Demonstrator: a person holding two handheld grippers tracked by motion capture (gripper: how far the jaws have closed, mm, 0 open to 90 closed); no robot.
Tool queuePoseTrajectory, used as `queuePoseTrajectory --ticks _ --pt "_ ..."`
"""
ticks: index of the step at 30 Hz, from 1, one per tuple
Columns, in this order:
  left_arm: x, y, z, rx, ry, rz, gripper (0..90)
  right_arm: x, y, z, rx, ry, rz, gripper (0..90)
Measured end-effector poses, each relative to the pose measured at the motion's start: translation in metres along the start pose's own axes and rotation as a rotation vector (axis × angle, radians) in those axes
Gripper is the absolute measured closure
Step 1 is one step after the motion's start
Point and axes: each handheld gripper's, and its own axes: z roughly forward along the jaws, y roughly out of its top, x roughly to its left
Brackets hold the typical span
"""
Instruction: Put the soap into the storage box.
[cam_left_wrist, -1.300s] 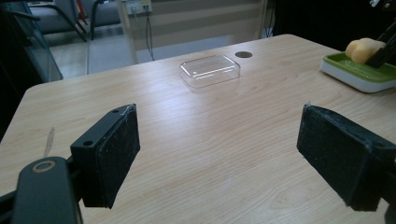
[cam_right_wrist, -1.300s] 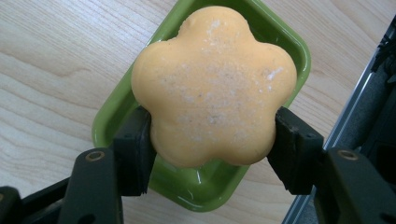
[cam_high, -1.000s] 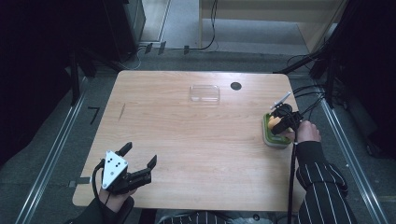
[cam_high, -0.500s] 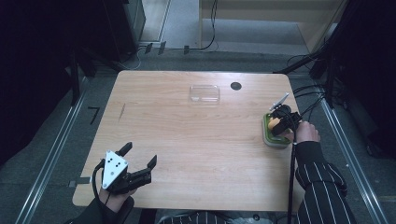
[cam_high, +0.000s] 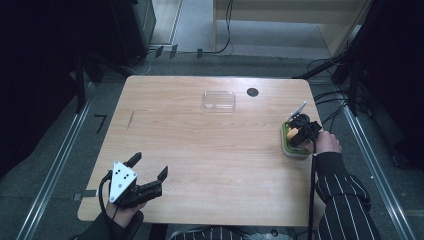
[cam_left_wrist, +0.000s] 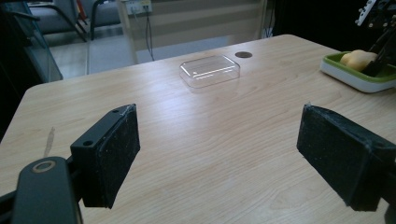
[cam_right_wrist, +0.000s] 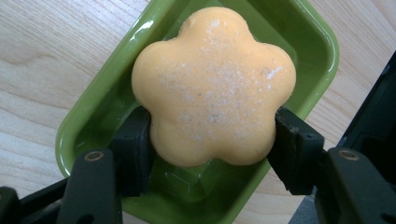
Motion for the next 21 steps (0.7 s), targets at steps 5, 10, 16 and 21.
queuePoseTrajectory --ticks 5,10,16,21 --pt "0.0 0.0 0.0 0.001 -0.001 -0.001 13.7 0.0 0.0 0.0 -0.003 0.002 0.0 37.5" --pt "-0.001 0.0 0.001 -0.001 -0.002 -0.001 13.7 0.0 -0.001 -0.002 -0.004 0.0 -0.005 37.6" --pt "-0.001 0.001 0.002 0.001 -0.005 0.003 13.7 -0.001 -0.004 -0.006 -0.007 0.01 0.011 35.2" --pt "-0.001 0.001 0.002 0.0 -0.004 0.0 13.7 -0.002 -0.007 -0.012 -0.01 0.014 0.029 26.7"
